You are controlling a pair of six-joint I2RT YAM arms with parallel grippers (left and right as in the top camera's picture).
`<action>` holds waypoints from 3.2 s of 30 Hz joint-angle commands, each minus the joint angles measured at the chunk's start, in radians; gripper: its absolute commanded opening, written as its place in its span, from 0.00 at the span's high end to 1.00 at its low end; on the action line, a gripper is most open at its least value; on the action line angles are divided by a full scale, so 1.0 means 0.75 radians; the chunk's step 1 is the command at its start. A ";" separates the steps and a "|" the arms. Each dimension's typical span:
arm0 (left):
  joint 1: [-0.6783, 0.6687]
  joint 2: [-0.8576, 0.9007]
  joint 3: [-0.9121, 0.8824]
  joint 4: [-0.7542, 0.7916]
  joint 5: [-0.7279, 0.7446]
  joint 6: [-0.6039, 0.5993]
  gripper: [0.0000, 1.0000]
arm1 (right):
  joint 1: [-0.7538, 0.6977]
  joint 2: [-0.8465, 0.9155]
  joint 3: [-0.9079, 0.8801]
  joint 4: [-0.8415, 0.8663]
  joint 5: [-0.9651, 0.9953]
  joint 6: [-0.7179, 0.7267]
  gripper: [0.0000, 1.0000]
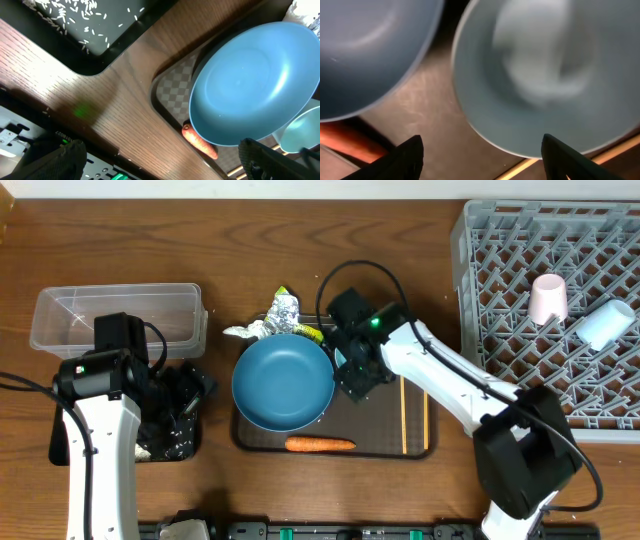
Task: Sort waste into correct bins and load items into the dishwasher rack
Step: 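Pinch the small teal bowl's rim with the right gripper, then lift the teal bowl and carry it over the dish rack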
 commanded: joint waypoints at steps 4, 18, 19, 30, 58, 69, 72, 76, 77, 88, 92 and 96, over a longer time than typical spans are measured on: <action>0.007 -0.001 0.015 -0.004 -0.013 0.008 0.00 | 0.010 0.009 -0.026 0.019 0.066 0.003 0.32; 0.007 -0.001 0.015 -0.004 -0.013 0.008 0.00 | 0.014 0.009 -0.086 0.159 0.066 0.043 0.39; 0.007 -0.001 0.015 -0.004 -0.013 0.008 0.00 | 0.014 0.009 -0.091 0.165 0.076 0.043 0.39; 0.007 -0.001 0.015 -0.004 -0.013 0.008 0.00 | 0.019 0.010 -0.145 0.218 0.137 0.084 0.42; 0.007 -0.001 0.015 -0.004 -0.013 0.008 0.00 | 0.010 0.006 0.134 0.085 0.154 0.238 0.99; 0.007 -0.001 0.015 -0.004 -0.013 0.008 0.00 | -0.227 -0.096 0.569 -0.152 0.148 0.349 0.99; 0.007 -0.001 0.015 -0.004 -0.013 0.008 0.00 | -0.422 -0.163 0.600 -0.126 -0.006 0.373 0.99; 0.007 -0.001 0.015 -0.004 -0.013 0.008 0.00 | -0.746 -0.210 0.600 -0.071 -0.417 0.358 0.99; 0.007 -0.001 0.015 -0.004 -0.013 0.008 0.00 | -0.822 -0.209 0.600 -0.057 -0.559 0.334 0.99; 0.007 -0.001 0.015 -0.004 -0.013 0.008 0.00 | -1.281 -0.051 0.570 0.125 -1.334 0.271 0.99; 0.007 -0.001 0.015 -0.004 -0.013 0.008 0.00 | -1.280 0.045 0.570 0.253 -1.370 0.275 0.99; 0.007 -0.001 0.015 -0.004 -0.013 0.008 0.00 | -1.279 0.139 0.570 0.503 -1.382 0.456 0.99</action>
